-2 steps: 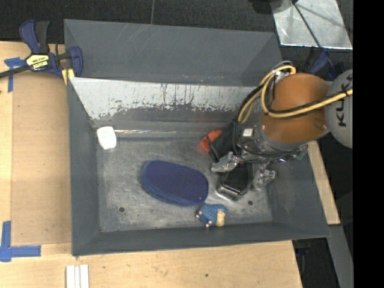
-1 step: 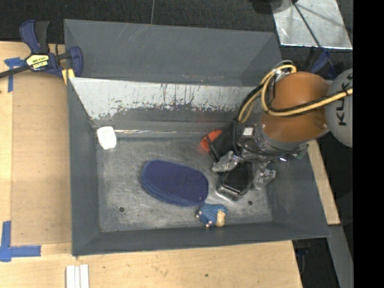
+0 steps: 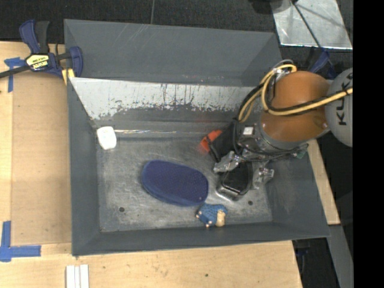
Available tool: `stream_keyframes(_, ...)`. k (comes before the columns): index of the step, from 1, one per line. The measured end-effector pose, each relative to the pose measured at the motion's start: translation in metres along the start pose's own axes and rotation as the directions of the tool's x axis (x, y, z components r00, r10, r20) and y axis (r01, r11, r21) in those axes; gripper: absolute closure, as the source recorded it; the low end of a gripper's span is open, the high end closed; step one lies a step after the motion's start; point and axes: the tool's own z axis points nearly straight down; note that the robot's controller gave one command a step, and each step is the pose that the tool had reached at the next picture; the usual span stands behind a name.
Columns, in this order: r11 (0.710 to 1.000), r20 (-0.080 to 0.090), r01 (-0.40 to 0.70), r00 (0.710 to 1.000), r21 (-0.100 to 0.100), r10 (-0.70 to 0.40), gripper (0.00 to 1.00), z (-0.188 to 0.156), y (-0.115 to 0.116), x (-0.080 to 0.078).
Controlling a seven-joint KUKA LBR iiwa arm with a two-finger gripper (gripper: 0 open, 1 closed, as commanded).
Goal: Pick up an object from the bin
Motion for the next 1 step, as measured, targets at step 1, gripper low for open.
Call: stream_keyframes(1, 1.000, -0.002, -0.003, 1.000, 0.000, 0.003, 1.00, -0.0820, -0.0016, -0.0006)
